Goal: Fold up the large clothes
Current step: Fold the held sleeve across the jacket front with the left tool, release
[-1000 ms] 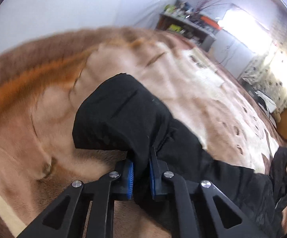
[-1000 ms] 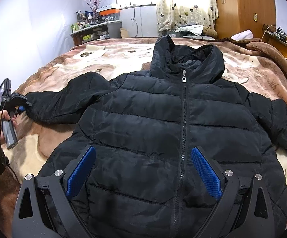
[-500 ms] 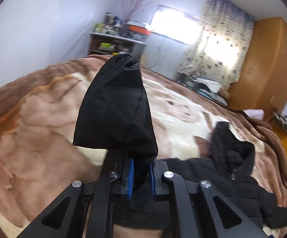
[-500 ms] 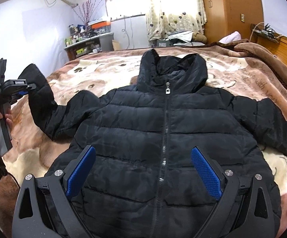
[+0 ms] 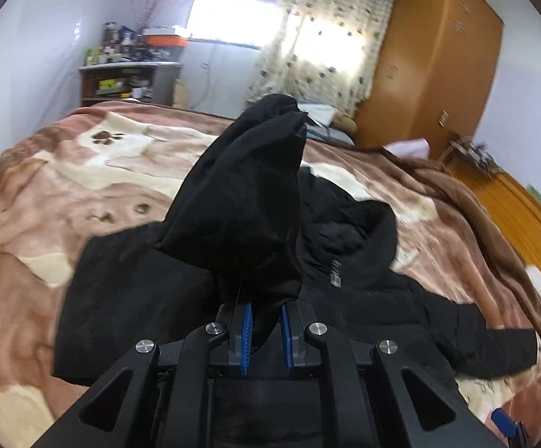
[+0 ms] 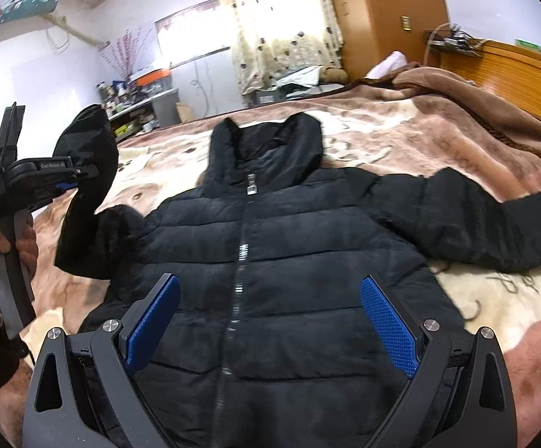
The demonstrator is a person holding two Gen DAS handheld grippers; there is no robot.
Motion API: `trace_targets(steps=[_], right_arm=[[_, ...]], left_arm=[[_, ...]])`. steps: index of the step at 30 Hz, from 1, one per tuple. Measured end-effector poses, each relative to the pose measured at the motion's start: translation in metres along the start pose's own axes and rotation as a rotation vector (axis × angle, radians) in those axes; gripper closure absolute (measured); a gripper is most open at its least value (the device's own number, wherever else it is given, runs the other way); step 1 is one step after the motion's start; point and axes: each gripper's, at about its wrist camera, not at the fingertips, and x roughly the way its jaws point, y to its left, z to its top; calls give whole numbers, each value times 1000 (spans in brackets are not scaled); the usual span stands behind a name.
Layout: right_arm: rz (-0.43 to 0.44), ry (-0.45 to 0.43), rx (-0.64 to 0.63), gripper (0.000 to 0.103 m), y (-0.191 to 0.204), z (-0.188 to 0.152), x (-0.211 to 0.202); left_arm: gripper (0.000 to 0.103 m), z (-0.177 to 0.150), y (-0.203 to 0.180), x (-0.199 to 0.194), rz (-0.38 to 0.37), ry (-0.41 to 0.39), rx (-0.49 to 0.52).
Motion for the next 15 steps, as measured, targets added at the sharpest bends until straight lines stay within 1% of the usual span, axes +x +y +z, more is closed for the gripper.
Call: trace_targets(steps=[3, 4, 10, 13, 15], right_arm=[[-22, -7, 30, 6, -19, 0, -7], [-31, -8, 38, 6, -25, 0, -9], [-65, -11, 55, 6, -51, -2, -18], [-82, -3, 70, 6, -63, -3, -19], [-94, 5, 78, 6, -70, -4, -18]], left_arm=[[90, -15, -31, 10, -35, 33, 29], [90, -21, -43, 17, -47, 56, 38], [90, -53, -95, 37, -103, 129, 85], [90, -67, -109, 47, -135, 179, 68], [89, -75, -113, 55, -134, 203, 79]])
